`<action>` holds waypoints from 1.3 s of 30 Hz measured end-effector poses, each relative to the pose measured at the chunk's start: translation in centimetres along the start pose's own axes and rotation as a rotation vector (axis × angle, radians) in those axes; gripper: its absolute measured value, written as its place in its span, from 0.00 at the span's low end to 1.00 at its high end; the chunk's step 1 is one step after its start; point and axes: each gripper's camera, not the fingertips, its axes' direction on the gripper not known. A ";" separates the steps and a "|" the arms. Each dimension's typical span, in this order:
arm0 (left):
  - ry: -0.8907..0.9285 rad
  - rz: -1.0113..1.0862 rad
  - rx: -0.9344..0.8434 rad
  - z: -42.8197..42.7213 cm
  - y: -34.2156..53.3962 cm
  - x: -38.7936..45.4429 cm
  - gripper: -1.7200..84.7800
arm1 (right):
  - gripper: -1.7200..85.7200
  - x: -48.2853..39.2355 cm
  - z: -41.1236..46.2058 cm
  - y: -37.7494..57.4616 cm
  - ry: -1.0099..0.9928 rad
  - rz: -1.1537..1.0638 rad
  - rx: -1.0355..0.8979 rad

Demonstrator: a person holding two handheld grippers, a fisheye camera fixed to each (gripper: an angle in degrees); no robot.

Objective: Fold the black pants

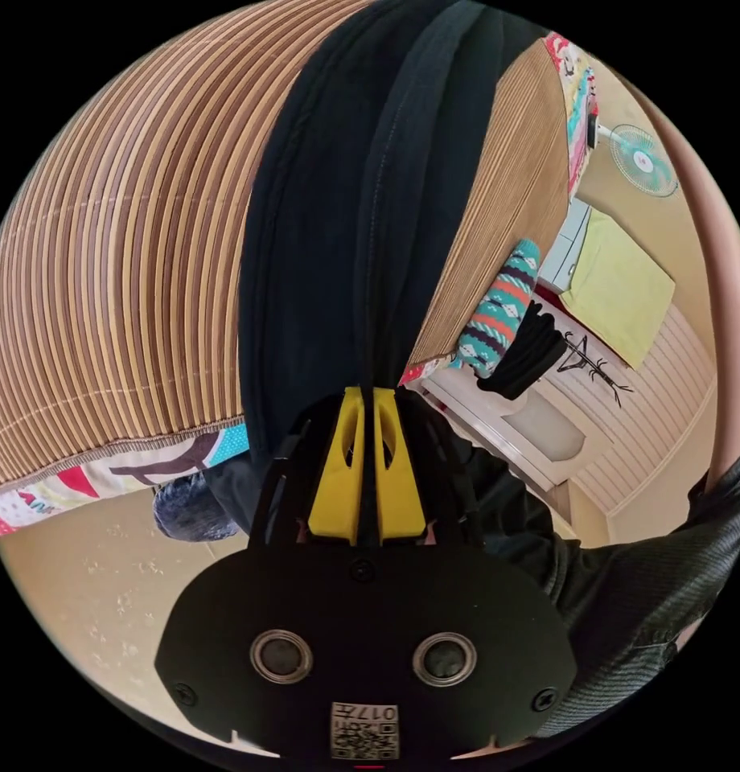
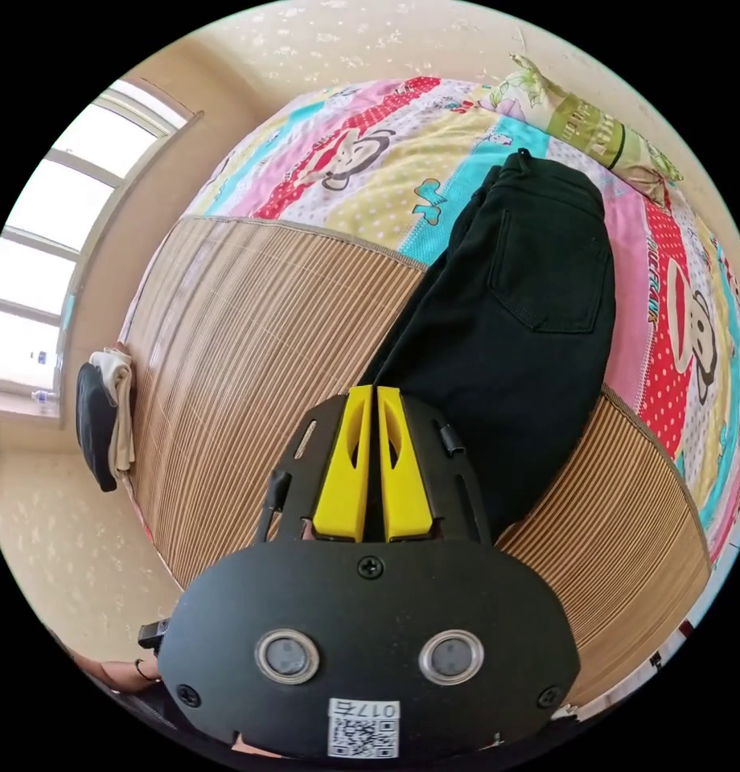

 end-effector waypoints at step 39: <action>-0.004 0.176 0.322 -5.0 5.9 -4.4 0.02 | 0.14 11.1 18.8 47.3 -0.872 0.441 -0.269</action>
